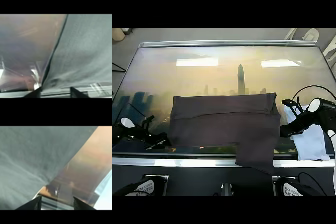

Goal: Fold the shirts.

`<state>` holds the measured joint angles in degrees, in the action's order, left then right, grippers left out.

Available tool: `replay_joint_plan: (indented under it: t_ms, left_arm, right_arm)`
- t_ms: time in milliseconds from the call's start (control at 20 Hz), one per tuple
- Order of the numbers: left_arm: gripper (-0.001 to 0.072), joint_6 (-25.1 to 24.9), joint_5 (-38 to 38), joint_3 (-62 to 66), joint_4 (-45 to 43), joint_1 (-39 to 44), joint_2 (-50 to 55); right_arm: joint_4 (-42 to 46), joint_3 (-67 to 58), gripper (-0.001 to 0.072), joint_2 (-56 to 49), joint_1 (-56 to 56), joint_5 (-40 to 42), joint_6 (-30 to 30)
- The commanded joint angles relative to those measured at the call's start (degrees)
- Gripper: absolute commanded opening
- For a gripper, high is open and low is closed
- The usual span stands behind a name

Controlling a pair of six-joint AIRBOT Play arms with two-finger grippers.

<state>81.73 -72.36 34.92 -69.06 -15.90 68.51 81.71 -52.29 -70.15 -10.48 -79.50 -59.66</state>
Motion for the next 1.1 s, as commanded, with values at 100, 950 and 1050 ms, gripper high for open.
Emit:
replay_joint_plan:
  t_ms: [100, 950, 1050]
  left_arm:
    - [0.0067, 1.22, 4.15, -0.68, 1.66, 0.07, 0.37]
    - [0.0027, 0.50, 3.43, -0.66, 1.62, 0.04, 0.15]
    - [0.0026, 0.46, 3.45, -0.59, 1.62, 0.04, 0.15]
  right_arm:
    - [-0.09, 4.15, 0.0506, 1.62, 0.00, -3.23, 1.49]
    - [-11.87, 24.81, 0.0294, 6.64, 0.00, 10.93, 2.29]
    - [-12.52, 24.70, 0.0016, 6.64, -0.02, 11.06, 2.32]
